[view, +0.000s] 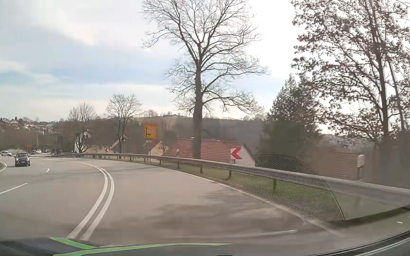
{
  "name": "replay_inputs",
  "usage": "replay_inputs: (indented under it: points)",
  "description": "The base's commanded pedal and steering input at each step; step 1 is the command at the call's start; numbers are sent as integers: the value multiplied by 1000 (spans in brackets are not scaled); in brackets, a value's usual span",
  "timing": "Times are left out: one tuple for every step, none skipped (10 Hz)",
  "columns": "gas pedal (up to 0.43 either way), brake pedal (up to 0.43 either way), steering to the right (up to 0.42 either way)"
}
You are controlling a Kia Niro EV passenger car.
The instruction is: Follow the waypoints while adhering to traffic rules and regulations
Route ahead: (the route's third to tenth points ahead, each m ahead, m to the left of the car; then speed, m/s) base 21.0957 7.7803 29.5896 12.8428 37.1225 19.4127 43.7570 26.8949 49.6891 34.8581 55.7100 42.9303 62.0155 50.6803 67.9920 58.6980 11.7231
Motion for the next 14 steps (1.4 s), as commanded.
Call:
replay_inputs:
  points:
    - [67,0,-110]
    - [67,0,-110]
    - [67,0,-110]
    - [67,0,-110]
    - [67,0,-111]
    - [67,0,-110]
    - [67,0,-109]
    - [67,0,-108]
    - [67,0,-105]
    - [59,0,-101]
    - [59,0,-97]
    - [59,0,-94]
    - [47,0,-92]
    - [39,0,-90]
